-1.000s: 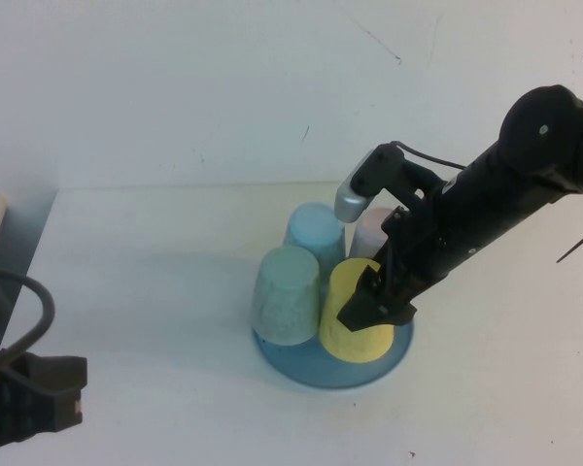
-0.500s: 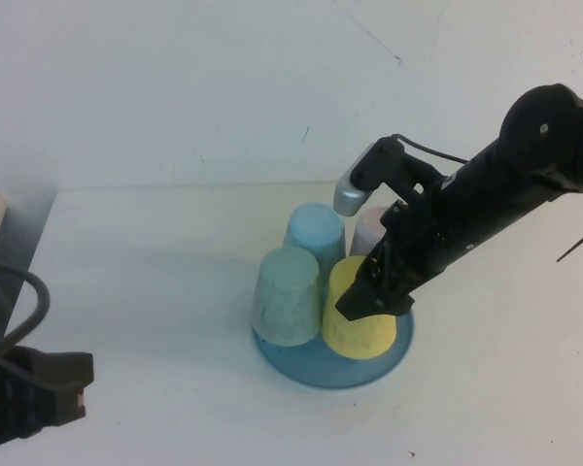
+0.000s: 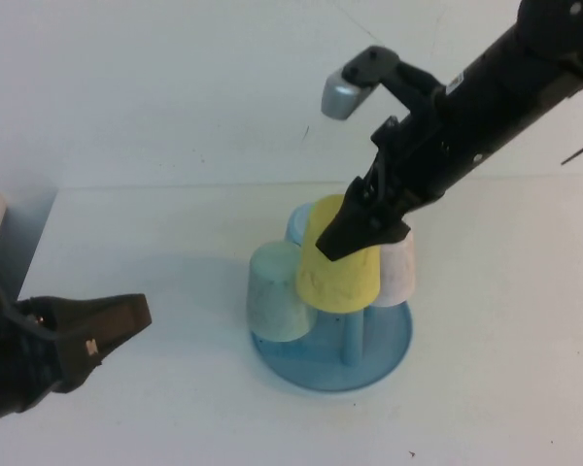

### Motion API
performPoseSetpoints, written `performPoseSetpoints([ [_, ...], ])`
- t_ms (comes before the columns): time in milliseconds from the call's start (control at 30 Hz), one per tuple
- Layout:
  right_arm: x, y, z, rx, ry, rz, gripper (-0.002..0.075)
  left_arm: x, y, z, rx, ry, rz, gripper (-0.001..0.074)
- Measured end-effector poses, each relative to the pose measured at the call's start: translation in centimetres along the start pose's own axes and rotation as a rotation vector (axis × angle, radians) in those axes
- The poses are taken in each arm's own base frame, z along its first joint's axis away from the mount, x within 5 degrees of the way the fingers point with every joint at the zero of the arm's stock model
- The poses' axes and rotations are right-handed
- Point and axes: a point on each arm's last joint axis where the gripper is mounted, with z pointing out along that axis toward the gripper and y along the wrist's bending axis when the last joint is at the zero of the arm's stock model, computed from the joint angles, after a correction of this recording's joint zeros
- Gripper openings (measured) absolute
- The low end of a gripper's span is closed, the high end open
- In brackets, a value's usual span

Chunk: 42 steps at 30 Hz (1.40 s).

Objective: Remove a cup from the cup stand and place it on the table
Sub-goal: Pick up the cup from the rack, then hand over the cup

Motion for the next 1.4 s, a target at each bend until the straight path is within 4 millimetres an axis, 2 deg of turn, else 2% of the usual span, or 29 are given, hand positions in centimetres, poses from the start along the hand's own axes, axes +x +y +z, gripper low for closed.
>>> performPoseSetpoints([
  [200, -2.7, 1.5, -3.8, 0.009, -0.059, -0.034, 0.0582, -0.9, -1.3, -0.1, 0.144, -0.105, 0.007, -0.0003],
  [367, -4.2, 3.8, -7.3, 0.007, -0.17, -0.069, 0.0582, -1.9, -2.1, -0.4, 0.244, -0.201, -0.075, -0.0001],
  [433, -4.6, 4.9, -8.5, -0.015, -0.227, -0.078, 0.0582, -2.1, -2.3, -0.5, 0.268, -0.223, -0.07, 0.0034],
  [500, -4.9, 5.6, -9.2, -0.039, -0.271, -0.08, 0.0582, -2.3, -2.5, -0.7, 0.278, -0.233, -0.048, 0.0122],
  [567, -5.2, 6.2, -9.6, -0.073, -0.304, -0.077, 0.0582, -2.6, -2.9, -0.8, 0.286, -0.244, -0.036, 0.027],
  [633, -5.5, 6.4, -9.5, -0.111, -0.35, -0.067, 0.0582, -3.1, -3.2, -1.1, 0.291, -0.262, -0.07, 0.048],
  [667, -5.7, 6.5, -9.4, -0.132, -0.382, -0.059, 0.0582, -3.2, -3.2, -1.1, 0.291, -0.266, -0.086, 0.0542],
  [733, -5.9, 6.5, -9.0, -0.182, -0.438, -0.046, 0.0582, -3.5, -3.4, -1.2, 0.293, -0.275, -0.099, 0.0624],
  [833, -6.1, 6.6, -8.4, -0.27, -0.528, -0.02, 0.0582, -3.8, -3.6, -1.4, 0.299, -0.285, -0.099, 0.0674],
  [967, -5.9, 6.5, -7.2, -0.391, -0.626, 0.029, 0.0582, -4.2, -3.9, -1.6, 0.306, -0.298, -0.114, 0.0677],
  [1133, -5.4, 6.4, -6.3, -0.49, -0.714, 0.057, 0.0582, -4.2, -3.9, -1.6, 0.301, -0.301, -0.125, 0.0633],
  [1267, -5.3, 6.9, -5.5, -0.517, -0.714, 0.061, 0.0582, -4.3, -3.7, -1.6, 0.288, -0.314, -0.129, 0.0486],
  [1400, -5.6, 7.7, -4.1, -0.527, -0.711, 0.043, 0.0581, -4.4, -3.7, -1.6, 0.287, -0.317, -0.136, 0.0273],
])
